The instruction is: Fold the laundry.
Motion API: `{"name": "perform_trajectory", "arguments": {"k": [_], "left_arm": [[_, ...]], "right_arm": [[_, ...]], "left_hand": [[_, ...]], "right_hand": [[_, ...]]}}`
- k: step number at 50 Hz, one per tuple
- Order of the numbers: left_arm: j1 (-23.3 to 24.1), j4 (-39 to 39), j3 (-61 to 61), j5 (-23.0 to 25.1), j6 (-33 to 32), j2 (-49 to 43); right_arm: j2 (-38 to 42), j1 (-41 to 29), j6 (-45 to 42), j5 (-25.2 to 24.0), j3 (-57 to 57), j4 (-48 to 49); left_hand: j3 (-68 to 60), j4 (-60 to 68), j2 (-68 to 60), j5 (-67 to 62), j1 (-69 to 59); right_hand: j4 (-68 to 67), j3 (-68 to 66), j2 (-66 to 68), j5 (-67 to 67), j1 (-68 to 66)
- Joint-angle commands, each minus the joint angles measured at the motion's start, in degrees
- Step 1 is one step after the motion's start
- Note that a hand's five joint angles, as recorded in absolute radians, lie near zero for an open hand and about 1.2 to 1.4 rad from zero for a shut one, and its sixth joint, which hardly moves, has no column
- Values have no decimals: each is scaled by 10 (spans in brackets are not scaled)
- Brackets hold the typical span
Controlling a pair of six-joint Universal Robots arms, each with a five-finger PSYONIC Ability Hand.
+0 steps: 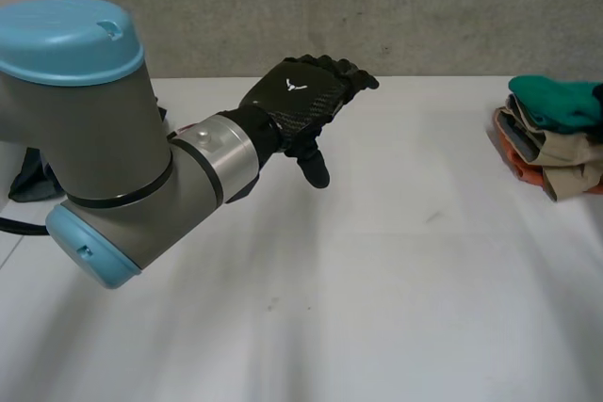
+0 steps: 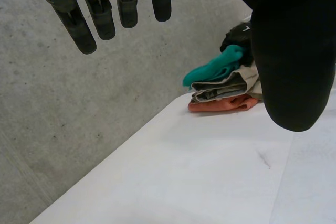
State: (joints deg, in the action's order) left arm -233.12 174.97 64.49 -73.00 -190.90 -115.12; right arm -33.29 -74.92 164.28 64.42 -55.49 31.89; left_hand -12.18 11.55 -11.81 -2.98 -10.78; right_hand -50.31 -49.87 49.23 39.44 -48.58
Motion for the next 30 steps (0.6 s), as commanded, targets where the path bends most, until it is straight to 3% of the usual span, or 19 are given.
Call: {"name": "perform_trajectory", "arguments": {"k": [1, 10, 15, 21, 27, 30], "left_arm": [[1, 0, -2, 0, 0, 2], [14, 0, -1, 1, 18, 11], [16, 0, -2, 1, 20, 29], [20, 3, -8, 2, 25, 65], [10, 27, -7, -6, 54, 112], [-19, 37, -2, -35, 70, 135]], "right_arm": [[-97, 21, 0, -3, -66, -14], [-231, 23, 0, 13, -97, -144], [-281, 38, -14, 92, -52, -255], [-336, 20, -74, 156, -36, -255], [-384, -145, -66, 155, -95, -136], [-396, -225, -66, 122, -162, -77]], "left_hand": [[-2, 9, -6, 6, -16], [-2, 9, -6, 6, -16], [-2, 9, -6, 6, -16], [-1, 7, -4, 7, -15], [-4, 10, -8, 4, -18], [-4, 10, -8, 4, -18]], "right_hand": [[403, 399, -392, -394, 386], [403, 399, -392, -394, 386], [403, 399, -392, -394, 386], [403, 399, -392, -394, 386], [403, 399, -392, -394, 386], [403, 399, -392, -394, 386]]}}
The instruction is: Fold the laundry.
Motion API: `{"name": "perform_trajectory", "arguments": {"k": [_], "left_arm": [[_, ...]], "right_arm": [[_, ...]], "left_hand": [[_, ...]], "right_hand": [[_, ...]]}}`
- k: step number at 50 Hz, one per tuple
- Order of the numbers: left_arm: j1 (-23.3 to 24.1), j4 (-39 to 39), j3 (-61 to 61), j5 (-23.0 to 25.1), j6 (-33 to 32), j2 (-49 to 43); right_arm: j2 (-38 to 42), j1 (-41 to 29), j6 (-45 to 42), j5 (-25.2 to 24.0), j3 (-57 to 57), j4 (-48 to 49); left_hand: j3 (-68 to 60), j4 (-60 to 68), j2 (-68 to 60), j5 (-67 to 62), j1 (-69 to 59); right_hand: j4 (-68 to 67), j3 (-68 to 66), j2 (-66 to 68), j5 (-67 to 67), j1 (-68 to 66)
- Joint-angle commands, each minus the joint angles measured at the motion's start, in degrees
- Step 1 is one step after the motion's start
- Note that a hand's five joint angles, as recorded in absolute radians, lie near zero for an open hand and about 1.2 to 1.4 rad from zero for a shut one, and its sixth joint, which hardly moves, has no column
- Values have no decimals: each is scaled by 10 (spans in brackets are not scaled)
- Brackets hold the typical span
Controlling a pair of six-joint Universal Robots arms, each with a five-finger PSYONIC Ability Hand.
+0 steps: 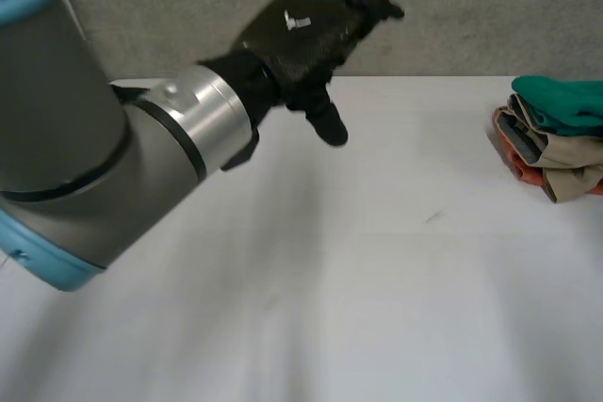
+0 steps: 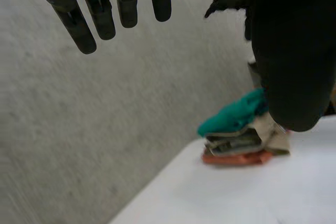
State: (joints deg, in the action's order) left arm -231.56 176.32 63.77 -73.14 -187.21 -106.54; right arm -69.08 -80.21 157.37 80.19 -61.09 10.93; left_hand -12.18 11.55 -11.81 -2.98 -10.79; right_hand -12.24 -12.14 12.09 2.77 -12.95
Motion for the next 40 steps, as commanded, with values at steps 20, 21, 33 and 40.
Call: {"name": "perform_trajectory", "arguments": {"k": [20, 21, 33, 40], "left_arm": [[-380, 122, -10, -130, -257, -189], [-396, 148, -27, -127, -275, -231], [-449, 241, -205, 15, -294, -462], [-416, 248, -193, -42, -265, -413]], "right_arm": [[15, -305, -78, -84, -308, 42], [15, -305, -82, -83, -314, 42], [16, -298, -92, -88, -390, 45], [15, -284, -93, -87, -408, 45]], "left_hand": [[8, -1, 4, 16, -6], [13, -7, 9, 21, -1], [-92, 99, -96, -84, -106], [-678, 685, -682, -670, -692]], "right_hand": [[22, 21, -21, -28, 29], [22, 21, -21, -28, 29], [22, 21, -21, -28, 29], [22, 21, -21, -28, 29]]}}
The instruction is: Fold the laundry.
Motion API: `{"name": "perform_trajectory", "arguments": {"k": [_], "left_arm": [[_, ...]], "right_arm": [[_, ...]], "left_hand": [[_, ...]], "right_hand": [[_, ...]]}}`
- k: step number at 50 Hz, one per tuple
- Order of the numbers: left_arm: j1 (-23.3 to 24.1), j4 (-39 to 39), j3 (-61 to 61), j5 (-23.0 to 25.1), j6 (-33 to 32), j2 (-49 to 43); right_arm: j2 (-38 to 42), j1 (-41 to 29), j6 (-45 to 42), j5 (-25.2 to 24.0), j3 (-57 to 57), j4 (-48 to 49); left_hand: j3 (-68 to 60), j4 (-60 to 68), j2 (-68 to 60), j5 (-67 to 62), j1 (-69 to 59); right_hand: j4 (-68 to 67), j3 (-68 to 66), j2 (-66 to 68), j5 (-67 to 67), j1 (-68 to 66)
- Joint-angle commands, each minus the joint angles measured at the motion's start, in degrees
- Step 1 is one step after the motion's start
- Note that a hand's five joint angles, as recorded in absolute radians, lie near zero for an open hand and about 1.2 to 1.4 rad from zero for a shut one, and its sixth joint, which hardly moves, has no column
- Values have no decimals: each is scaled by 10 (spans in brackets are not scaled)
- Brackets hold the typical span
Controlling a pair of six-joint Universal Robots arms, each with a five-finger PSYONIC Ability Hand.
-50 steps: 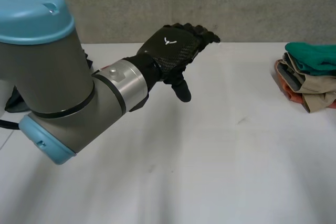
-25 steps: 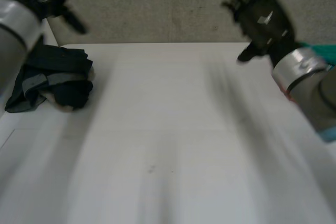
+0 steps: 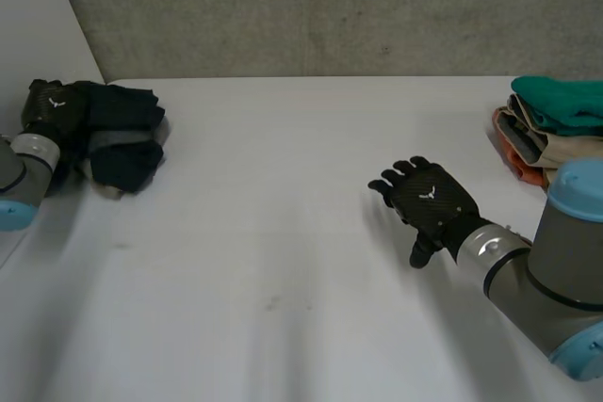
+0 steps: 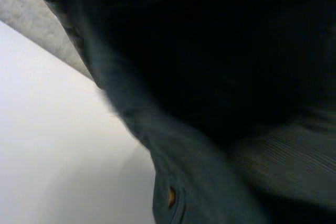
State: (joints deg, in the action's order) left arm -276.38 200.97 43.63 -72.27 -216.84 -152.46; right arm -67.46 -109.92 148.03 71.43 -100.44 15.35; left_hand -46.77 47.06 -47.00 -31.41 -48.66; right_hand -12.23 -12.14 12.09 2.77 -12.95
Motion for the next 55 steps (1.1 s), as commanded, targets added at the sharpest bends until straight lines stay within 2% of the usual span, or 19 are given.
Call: {"name": "perform_trajectory", "arguments": {"k": [1, 3, 6, 7, 9, 10, 14, 17, 21, 22, 25, 26, 28, 30, 31, 36, 45, 50, 55], "left_arm": [[41, 3, 20, -61, 46, 70], [62, 10, 57, -82, 87, 135], [85, 14, 106, -89, 131, 199], [107, 12, 139, -89, 166, 242], [132, 10, 164, -91, 194, 278], [164, 7, 189, -91, 225, 316], [231, -13, 240, -91, 265, 369], [268, -34, 255, -96, 272, 365], [357, -76, 250, -110, 273, 316], [396, -87, 241, -123, 273, 289], [434, -103, 223, -139, 274, 251], [449, -113, 212, -149, 274, 228], [460, -125, 209, -154, 273, 208], [477, -151, 209, -161, 266, 200], [483, -159, 209, -161, 266, 203], [489, -191, 215, -162, 266, 245], [409, -191, 296, -153, 265, 378], [375, -193, 298, -144, 262, 360], [347, -199, 291, -98, 218, 295]], "right_arm": [[-2, 18, 1, 1, -15, 1], [-4, 23, 1, 0, -15, 1], [-9, 23, 1, 2, -14, 1], [-12, 23, 2, 3, -14, 1], [-25, 25, 4, 6, -13, 1], [-29, 26, 5, 7, -13, 1], [-47, 29, 11, 16, -14, -1], [-58, 29, 12, 22, -17, -1], [-63, 33, 19, 41, -20, 0], [-64, 35, 23, 47, -20, 0], [-66, 52, 44, 77, -16, 0], [-66, 57, 48, 84, -15, 0], [-66, 70, 59, 103, -7, -1], [-66, 79, 66, 112, -2, -2], [-66, 88, 71, 116, 5, -7], [-79, 102, 81, 115, 14, -19], [-119, 96, 138, 92, 33, -133], [-117, 76, 166, 72, 31, -184], [-94, 51, 190, 71, 11, -171]], "left_hand": [[-332, 329, -330, -386, -313], [-332, 329, -330, -386, -313], [-332, 329, -330, -386, -313], [-332, 329, -330, -386, -313], [-332, 329, -330, -386, -313], [-332, 329, -330, -386, -313], [-332, 329, -330, -386, -313], [-332, 329, -330, -386, -313], [-332, 329, -330, -386, -313], [-332, 329, -330, -386, -313], [-332, 329, -330, -386, -313], [-264, 261, -262, -318, -245], [46, -49, 48, -8, 65], [294, -297, 296, 240, 313], [303, -306, 306, 250, 322], [335, -338, 338, 282, 354], [337, -340, 339, 283, 356], [337, -340, 339, 283, 356], [330, -333, 333, 277, 349]], "right_hand": [[22, 21, -21, -28, 29], [22, 21, -21, -28, 29], [22, 21, -21, -28, 29], [22, 21, -21, -28, 29], [22, 21, -21, -28, 29], [22, 21, -21, -28, 29], [22, 21, -21, -28, 29], [22, 21, -21, -28, 29], [22, 21, -21, -28, 29], [22, 21, -21, -28, 29], [22, 21, -21, -28, 29], [22, 21, -21, -28, 29], [22, 21, -21, -28, 29], [22, 21, -21, -28, 29], [22, 21, -21, -28, 29], [22, 21, -21, -28, 29], [22, 21, -21, -28, 29], [22, 21, -21, -28, 29], [22, 21, -21, -28, 29]]}}
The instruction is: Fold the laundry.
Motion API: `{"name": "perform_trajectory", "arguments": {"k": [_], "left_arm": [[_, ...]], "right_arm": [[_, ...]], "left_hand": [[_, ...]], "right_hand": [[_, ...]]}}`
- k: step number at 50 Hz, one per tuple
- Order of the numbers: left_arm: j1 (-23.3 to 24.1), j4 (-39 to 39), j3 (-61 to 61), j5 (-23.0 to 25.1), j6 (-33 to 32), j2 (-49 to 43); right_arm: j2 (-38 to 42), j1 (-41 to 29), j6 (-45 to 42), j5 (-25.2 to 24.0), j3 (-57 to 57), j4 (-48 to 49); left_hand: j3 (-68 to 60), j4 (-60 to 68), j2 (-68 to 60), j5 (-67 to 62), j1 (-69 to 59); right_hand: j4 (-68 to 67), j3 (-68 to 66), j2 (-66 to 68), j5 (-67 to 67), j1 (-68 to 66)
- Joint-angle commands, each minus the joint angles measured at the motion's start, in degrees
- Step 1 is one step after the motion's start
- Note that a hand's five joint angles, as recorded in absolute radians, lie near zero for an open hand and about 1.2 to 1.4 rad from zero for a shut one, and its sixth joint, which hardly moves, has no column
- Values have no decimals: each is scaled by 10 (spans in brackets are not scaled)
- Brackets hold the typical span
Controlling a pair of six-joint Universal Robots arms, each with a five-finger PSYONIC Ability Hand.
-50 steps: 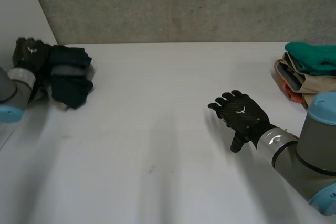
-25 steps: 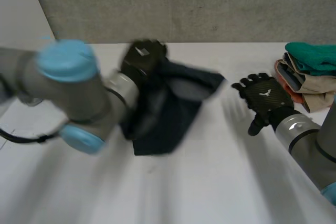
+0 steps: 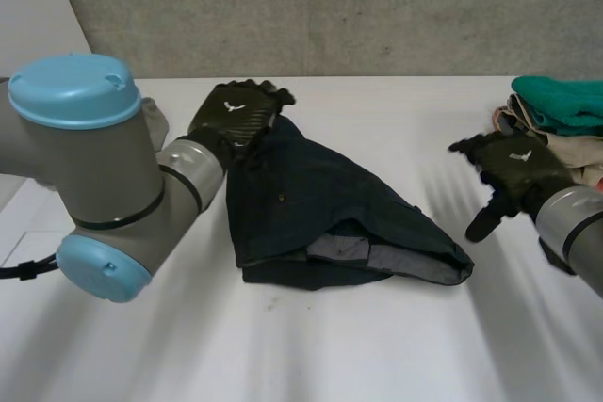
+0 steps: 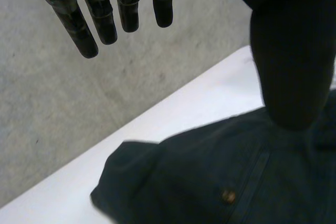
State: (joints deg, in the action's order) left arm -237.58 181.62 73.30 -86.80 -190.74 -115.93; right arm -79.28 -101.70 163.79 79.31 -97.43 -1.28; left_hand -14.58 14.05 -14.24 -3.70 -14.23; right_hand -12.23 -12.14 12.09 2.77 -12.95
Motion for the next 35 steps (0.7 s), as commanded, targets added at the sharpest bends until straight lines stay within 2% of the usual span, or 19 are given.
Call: {"name": "perform_trajectory", "arguments": {"k": [1, 5, 8, 9, 11, 12, 13, 14, 15, 16, 21, 26, 31, 35], "left_arm": [[-44, -7, -9, 55, -56, -81], [-47, -34, -20, 76, -135, -136], [-47, -46, -25, 75, -158, -148], [-47, -50, -28, 74, -168, -155], [-47, -53, -31, 74, -173, -161], [-46, -53, -32, 74, -173, -163], [-46, -53, -36, 73, -173, -166], [-44, -54, -39, 72, -173, -166], [-41, -54, -40, 72, -173, -166], [-39, -54, -42, 68, -172, -166], [-21, -53, -43, 41, -165, -149], [31, -51, -36, -8, -119, -84], [101, -50, -36, -36, -10, -42], [136, -49, -39, -36, 46, -33]], "right_arm": [[33, -36, 34, -6, -21, 1], [79, -54, 30, 3, -23, 35], [99, -61, 26, 20, -19, 64], [105, -61, 25, 25, -17, 71], [117, -61, 23, 37, -13, 89], [123, -61, 22, 38, -12, 95], [131, -61, 16, 41, -9, 100], [139, -61, 5, 41, -5, 107], [143, -61, -5, 41, 0, 111], [146, -61, -14, 42, 4, 116], [151, -60, -101, 47, 56, 158], [163, -60, -139, 45, 132, 222], [214, -61, -145, 30, 211, 281], [264, -61, -139, -2, 267, 322]], "left_hand": [[8, -3, 5, 0, 5], [7, -1, 3, -2, 3], [0, 5, -3, -9, -4], [-22, 27, -25, -30, -25], [-82, 87, -86, -91, -86], [-129, 134, -133, -138, -133], [-256, 261, -260, -265, -260], [-364, 369, -367, -373, -368], [-450, 455, -453, -459, -454], [-652, 657, -656, -661, -656], [-654, 660, -658, -663, -658], [-654, 660, -658, -663, -658], [-654, 660, -658, -663, -658], [-654, 660, -658, -663, -658]], "right_hand": [[22, 21, -21, -28, 29], [22, 21, -21, -28, 29], [22, 21, -21, -28, 29], [3, 2, -2, -9, 10], [-138, -139, 139, 132, -131], [-210, -211, 211, 205, -203], [-312, -313, 314, 307, -305], [-518, -519, 520, 513, -511], [-632, -633, 633, 626, -625], [-677, -678, 679, 672, -670], [-678, -679, 679, 672, -671], [-678, -679, 679, 672, -671], [-678, -679, 679, 672, -671], [-678, -679, 679, 672, -671]]}}
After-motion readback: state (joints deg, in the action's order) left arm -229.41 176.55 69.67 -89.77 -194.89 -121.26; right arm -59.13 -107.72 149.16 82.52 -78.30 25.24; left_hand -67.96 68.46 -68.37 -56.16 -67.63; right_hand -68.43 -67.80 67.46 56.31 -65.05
